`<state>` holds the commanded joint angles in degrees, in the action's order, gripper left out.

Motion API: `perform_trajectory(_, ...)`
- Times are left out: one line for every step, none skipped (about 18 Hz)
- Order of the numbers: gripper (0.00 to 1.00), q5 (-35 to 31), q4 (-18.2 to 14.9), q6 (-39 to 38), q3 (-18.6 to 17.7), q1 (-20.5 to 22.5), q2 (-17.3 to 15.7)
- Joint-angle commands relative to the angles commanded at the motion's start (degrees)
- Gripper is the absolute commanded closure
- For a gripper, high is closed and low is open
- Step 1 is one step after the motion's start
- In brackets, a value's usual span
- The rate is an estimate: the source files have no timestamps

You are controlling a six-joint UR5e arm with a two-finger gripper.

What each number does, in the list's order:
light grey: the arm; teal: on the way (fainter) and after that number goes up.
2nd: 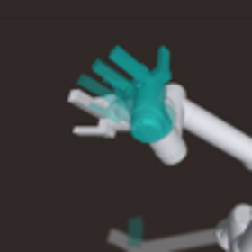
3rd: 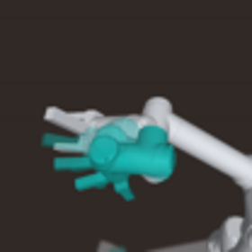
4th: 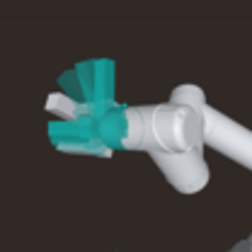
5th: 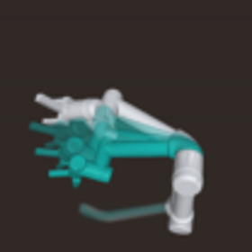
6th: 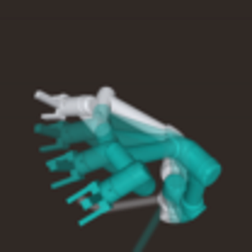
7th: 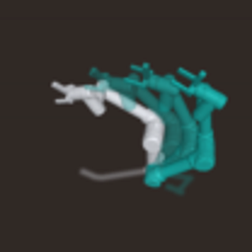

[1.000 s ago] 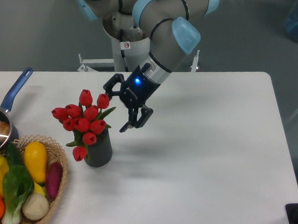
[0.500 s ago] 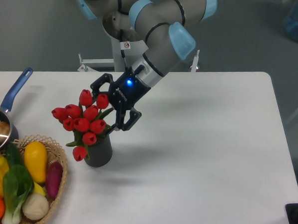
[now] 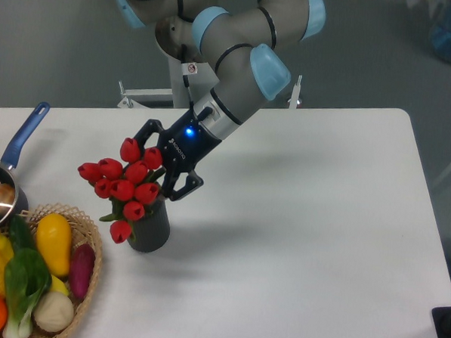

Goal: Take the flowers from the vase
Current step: 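Lower the gripper around the tulip stems and close it, then lift the gripped tulip bouquet up out of the grey vase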

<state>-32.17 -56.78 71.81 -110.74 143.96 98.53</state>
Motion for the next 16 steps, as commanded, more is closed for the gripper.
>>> perform_trajectory(0.81, 0.1, 0.0, 0.0, 0.0, 0.1, 0.0)
perform_trajectory(0.87, 0.1, 0.0, 0.0, 0.0, 0.3, 0.0)
perform_trajectory(0.89, 0.1, 0.0, 0.0, 0.0, 0.4, 0.0)
perform_trajectory(0.91, 0.2, 0.0, 0.0, 0.0, 0.4, -0.1)
perform_trajectory(0.91, 0.6, 0.0, 0.0, 0.0, 0.5, -0.1)
perform_trajectory(0.91, 1.2, 0.0, 0.0, 0.1, 0.6, -0.1)
perform_trajectory(0.91, 1.8, -0.1, -0.3, 0.1, 1.0, -0.2)
perform_trajectory(0.91, 2.6, -0.1, -1.9, 0.6, 1.0, -0.3)
perform_trajectory(0.91, 3.2, -0.1, -4.8, 1.7, 1.0, -0.4)
perform_trajectory(0.91, 3.4, -0.2, -8.2, 3.3, 1.1, -0.4)
perform_trajectory(0.91, 3.4, -0.1, -11.0, 4.8, 1.1, -0.4)
perform_trajectory(0.91, 3.8, -0.1, -12.7, 5.9, 1.1, -0.4)
perform_trajectory(0.91, 4.2, -0.1, -13.3, 6.3, 1.3, -0.4)
perform_trajectory(0.91, 4.7, -0.1, -13.4, 6.3, 1.3, -0.4)
perform_trajectory(0.91, 5.1, -0.1, -13.4, 6.3, 1.7, -0.6)
perform_trajectory(0.91, 5.6, -0.1, -13.4, 6.3, 1.8, -0.8)
